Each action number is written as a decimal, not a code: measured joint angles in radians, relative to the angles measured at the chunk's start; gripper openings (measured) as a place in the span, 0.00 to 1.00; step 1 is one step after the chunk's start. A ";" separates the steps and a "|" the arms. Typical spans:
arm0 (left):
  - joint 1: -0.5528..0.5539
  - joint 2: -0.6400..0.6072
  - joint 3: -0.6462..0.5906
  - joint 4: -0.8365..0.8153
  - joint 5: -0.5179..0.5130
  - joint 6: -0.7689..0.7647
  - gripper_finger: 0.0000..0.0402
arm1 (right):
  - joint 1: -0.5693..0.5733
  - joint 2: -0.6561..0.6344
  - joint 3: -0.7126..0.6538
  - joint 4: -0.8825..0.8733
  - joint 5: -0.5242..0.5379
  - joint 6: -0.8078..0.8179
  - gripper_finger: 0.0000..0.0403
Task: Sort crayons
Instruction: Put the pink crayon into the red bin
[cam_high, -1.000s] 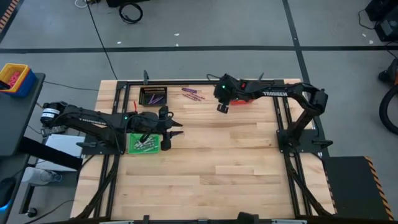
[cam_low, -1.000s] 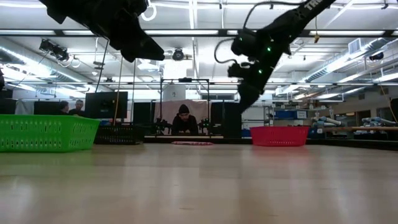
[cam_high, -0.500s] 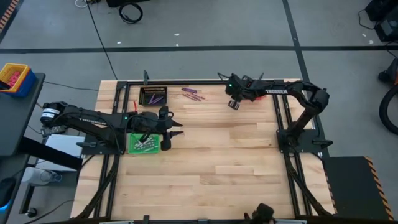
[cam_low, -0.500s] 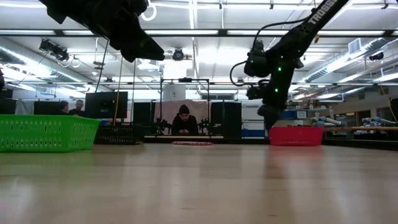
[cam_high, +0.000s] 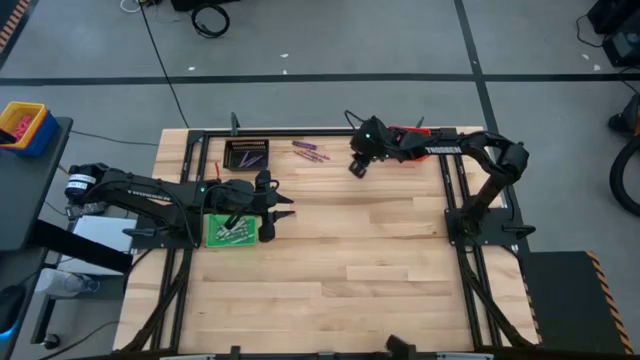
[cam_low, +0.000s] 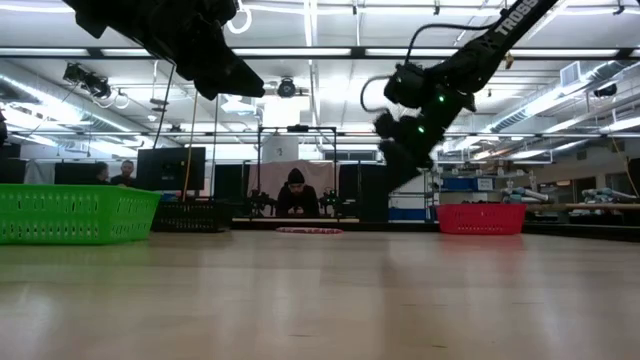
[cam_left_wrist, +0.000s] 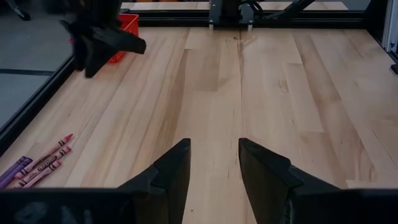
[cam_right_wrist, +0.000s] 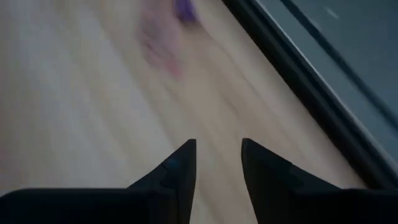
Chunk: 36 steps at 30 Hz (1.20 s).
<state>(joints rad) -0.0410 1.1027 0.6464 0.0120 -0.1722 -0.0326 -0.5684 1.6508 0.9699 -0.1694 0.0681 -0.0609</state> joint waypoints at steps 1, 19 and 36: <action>0.000 0.000 0.000 0.000 0.000 0.000 0.37 | 0.015 0.000 0.000 0.047 -0.045 0.029 0.33; 0.000 0.006 -0.001 0.127 0.000 0.003 0.37 | 0.192 0.000 0.064 0.122 0.078 0.102 0.33; 0.011 0.005 -0.001 0.127 0.000 0.029 0.37 | 0.122 0.276 0.231 0.097 0.104 -0.021 0.33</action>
<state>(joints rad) -0.0299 1.1080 0.6456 0.1390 -0.1726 -0.0040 -0.4468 1.9265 1.2008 -0.0724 0.1724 -0.0823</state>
